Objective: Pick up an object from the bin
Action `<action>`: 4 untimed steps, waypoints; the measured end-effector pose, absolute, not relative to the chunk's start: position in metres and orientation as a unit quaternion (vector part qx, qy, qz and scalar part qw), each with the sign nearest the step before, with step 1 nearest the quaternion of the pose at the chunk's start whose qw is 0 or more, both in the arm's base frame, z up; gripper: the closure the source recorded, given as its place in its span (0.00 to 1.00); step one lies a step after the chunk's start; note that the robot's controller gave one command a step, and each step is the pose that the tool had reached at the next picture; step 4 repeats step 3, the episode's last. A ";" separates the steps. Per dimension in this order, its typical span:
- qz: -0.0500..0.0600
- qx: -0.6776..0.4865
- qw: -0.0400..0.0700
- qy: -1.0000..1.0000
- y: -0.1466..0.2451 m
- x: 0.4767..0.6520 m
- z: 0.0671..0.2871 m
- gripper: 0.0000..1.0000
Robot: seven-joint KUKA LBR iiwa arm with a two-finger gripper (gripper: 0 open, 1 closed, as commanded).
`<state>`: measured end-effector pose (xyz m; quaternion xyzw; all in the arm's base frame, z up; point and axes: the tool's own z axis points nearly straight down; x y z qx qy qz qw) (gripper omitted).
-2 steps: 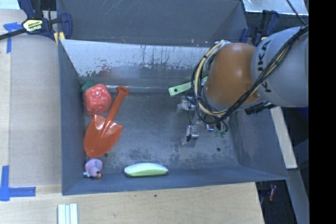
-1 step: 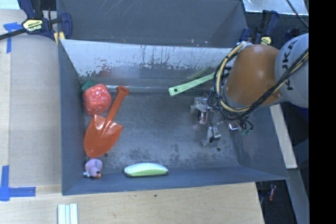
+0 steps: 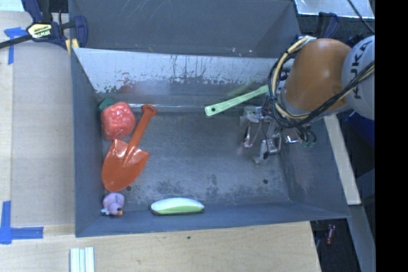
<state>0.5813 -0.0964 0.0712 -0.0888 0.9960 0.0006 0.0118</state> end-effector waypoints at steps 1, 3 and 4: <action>0.001 -0.058 0.012 0.998 -0.095 0.576 0.074 0.00; 0.002 -0.011 0.011 1.000 -0.148 0.582 0.107 1.00; 0.002 -0.011 0.011 1.000 -0.148 0.582 0.107 1.00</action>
Offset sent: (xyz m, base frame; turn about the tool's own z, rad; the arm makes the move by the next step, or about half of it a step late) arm 0.0283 -0.0271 0.0156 0.0335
